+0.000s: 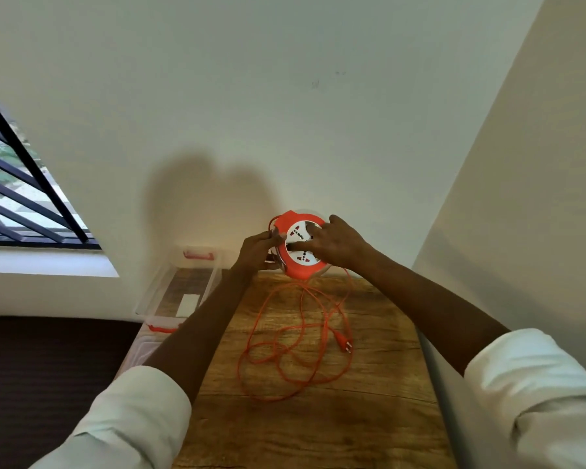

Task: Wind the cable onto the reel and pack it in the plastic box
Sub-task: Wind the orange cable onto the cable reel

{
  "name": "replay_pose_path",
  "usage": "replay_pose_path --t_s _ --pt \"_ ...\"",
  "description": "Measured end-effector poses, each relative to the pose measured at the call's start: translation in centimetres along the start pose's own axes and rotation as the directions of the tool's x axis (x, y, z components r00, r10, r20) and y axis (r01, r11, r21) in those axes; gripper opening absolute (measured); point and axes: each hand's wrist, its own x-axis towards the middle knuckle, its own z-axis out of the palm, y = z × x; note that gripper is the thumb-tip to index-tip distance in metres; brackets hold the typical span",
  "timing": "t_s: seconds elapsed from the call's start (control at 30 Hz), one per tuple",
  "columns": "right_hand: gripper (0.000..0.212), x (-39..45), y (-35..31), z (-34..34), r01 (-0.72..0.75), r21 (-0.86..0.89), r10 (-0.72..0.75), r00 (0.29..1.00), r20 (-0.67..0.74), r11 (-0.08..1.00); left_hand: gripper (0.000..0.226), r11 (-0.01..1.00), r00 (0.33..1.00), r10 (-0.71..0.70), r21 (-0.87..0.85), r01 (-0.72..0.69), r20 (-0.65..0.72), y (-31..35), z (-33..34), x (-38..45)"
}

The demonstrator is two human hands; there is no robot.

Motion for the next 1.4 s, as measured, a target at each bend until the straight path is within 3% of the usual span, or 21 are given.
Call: replay_pose_path --t_s 0.13,0.23,0.33,0.4,0.47,0.5,0.57,0.67,0.73,0.77,0.83,0.9,0.93,0.97,1.03,1.1,1.17,1.23,1.3,1.4 --pt "0.068 0.2 -0.9 0.7 -0.23 0.179 0.236 0.972 -0.014 0.957 0.041 0.994 0.999 -0.027 -0.108 0.024 -0.029 -0.9 1.1 -0.1" --pt "0.067 0.6 -2.4 0.6 -0.499 0.43 0.542 0.84 0.027 0.752 0.034 0.976 0.992 -0.044 -0.217 0.018 -0.114 -1.5 2.6 -0.6" --pt "0.071 1.3 -3.6 0.3 -0.661 0.672 0.759 0.612 0.224 0.334 0.027 0.96 0.988 0.002 -0.275 -0.045 -0.156 -2.6 4.2 -1.4" --pt "0.074 1.7 -4.2 0.0 -0.639 0.765 0.756 0.463 0.463 -0.078 0.036 0.952 0.983 0.034 -0.293 -0.087 -0.182 -3.1 5.1 -2.1" --pt "0.072 2.0 -4.4 -0.2 -0.337 0.672 0.562 0.373 0.738 -0.659 0.04 0.938 0.982 0.079 -0.321 -0.132 -0.174 -3.8 5.8 -2.6" --pt "0.07 1.9 -4.7 -0.3 -0.161 0.537 0.451 0.377 0.809 -0.828 0.041 0.938 0.98 0.107 -0.311 -0.156 -0.169 -4.1 5.9 -2.9" --pt "0.066 1.8 -5.3 0.0 -0.032 0.43 0.381 0.405 0.831 -0.902 0.039 0.941 0.975 0.139 -0.284 -0.184 -0.173 -4.3 5.8 -3.0" --pt "0.056 1.6 -5.6 0.5 -0.107 0.51 0.411 0.465 0.784 -0.853 0.039 0.931 0.979 0.103 -0.33 -0.157 -0.175 -4.3 5.2 -2.8" --pt "0.043 1.5 -5.3 0.9 -0.233 0.661 0.515 0.465 0.72 -0.713 0.038 0.931 0.978 0.044 -0.346 -0.114 -0.203 -3.9 4.3 -2.5" --pt "0.037 1.1 -5.1 1.1 -0.319 0.752 0.597 0.463 0.655 -0.577 0.037 0.937 0.975 0.017 -0.336 -0.092 -0.22 -3.6 3.7 -2.3" --pt "0.029 0.4 -5.0 1.8 -0.476 0.862 0.753 0.499 0.429 -0.176 0.039 0.953 0.974 0.004 -0.294 -0.072 -0.228 -3.2 2.4 -1.7" --pt "0.025 -0.4 -4.6 2.5 -0.508 0.809 0.758 0.64 0.125 0.295 0.041 0.971 0.977 0.008 -0.232 -0.059 -0.214 -2.6 0.9 -1.1" --pt "0.027 -0.5 -4.4 2.8 -0.459 0.743 0.673 0.739 0.015 0.487 0.042 0.98 0.978 0.004 -0.195 -0.045 -0.207 -2.3 0.2 -0.8" --pt "0.032 -0.6 -4.0 2.5 -0.404 0.698 0.582 0.813 -0.023 0.591 0.042 0.988 0.981 0.003 -0.148 -0.032 -0.194 -2.1 -0.5 -0.5" --pt "0.048 -0.3 -3.4 1.7 -0.389 0.749 0.493 0.865 0.096 0.537 0.04 0.999 0.989 0.009 -0.043 -0.015 -0.146 -1.6 -1.6 0.0" --pt "0.067 0.3 -2.5 1.4 -0.328 0.729 0.375 0.921 0.105 0.601 0.039 0.999 0.996 -0.009 0.032 0.012 -0.092 -1.3 -2.6 0.5" --pt "0.071 0.7 -1.7 1.0 -0.207 0.601 0.207 0.976 0.07 0.772 0.037 0.996 0.998 -0.04 0.076 0.043 -0.039 -1.1 -3.3 0.8" --pt "0.055 0.8 -0.9 0.5 -0.01 0.351 -0.001 0.999 0.033 0.936 0.035 0.993 0.998 -0.069 0.096 0.069 0.0 -0.7 -3.6 1.0" --pt "0.059 1.0 -0.5 0.4 0.104 0.181 -0.111 0.993 0.028 0.978 0.033 0.993 0.996 -0.088 0.082 0.085 0.034 -0.4 -3.4 1.2" --pt "0.07 1.8 -0.5 0.4 0.109 0.064 -0.111 0.993 0.027 0.992 0.032 0.995 0.995 -0.091 0.037 0.089 0.045 -0.3 -2.6 1.1"
